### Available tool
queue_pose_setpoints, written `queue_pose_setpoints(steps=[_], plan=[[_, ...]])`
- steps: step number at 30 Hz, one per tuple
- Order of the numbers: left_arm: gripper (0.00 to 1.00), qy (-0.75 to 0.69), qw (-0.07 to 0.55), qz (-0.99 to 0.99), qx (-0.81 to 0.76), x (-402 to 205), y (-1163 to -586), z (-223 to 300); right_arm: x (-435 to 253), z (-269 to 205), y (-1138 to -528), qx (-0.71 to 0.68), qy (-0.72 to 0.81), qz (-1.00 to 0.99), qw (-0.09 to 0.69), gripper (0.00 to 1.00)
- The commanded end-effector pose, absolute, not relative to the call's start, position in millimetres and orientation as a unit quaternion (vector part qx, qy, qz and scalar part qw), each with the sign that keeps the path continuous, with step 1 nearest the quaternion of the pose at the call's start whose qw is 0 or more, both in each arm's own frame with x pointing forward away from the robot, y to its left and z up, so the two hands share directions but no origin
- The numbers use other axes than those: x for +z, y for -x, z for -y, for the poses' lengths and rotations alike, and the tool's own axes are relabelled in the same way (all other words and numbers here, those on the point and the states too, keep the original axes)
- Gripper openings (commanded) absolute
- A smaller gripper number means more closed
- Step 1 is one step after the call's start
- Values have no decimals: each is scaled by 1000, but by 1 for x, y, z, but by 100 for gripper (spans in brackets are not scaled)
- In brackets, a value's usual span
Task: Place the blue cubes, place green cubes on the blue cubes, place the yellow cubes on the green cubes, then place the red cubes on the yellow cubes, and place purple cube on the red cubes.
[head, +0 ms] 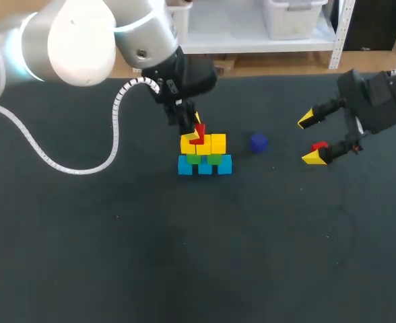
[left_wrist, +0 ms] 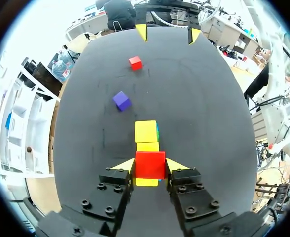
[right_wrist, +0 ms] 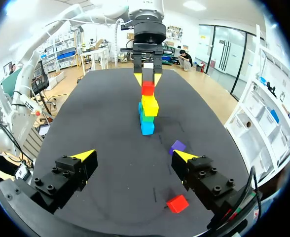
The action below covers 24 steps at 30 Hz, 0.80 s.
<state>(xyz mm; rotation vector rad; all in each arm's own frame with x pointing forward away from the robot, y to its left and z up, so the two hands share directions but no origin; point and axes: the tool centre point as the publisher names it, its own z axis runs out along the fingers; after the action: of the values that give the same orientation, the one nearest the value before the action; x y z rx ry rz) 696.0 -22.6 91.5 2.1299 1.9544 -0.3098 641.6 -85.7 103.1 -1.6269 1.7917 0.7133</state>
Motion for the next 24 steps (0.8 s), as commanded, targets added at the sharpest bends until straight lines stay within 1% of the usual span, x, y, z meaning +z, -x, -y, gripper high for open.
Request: queue_pose_setpoints(steps=[1,17,19,20,24], plan=[[0,-727,117,-668,-107,91,-699,22,102,85,-642,270,614,-676,305,100],[0,-728,118,-667,-110,91,-701,22,102,85,-642,270,614,-676,305,100],[10,-728,117,-667,-110,91,-701,22,102,85,-642,270,614,-676,305,100],[19,-728,117,-667,-111,90,-702,21,102,85,-642,270,614,-676,305,100],[26,-727,115,-667,-111,90,-702,21,102,85,-642,270,614,-676,305,100]])
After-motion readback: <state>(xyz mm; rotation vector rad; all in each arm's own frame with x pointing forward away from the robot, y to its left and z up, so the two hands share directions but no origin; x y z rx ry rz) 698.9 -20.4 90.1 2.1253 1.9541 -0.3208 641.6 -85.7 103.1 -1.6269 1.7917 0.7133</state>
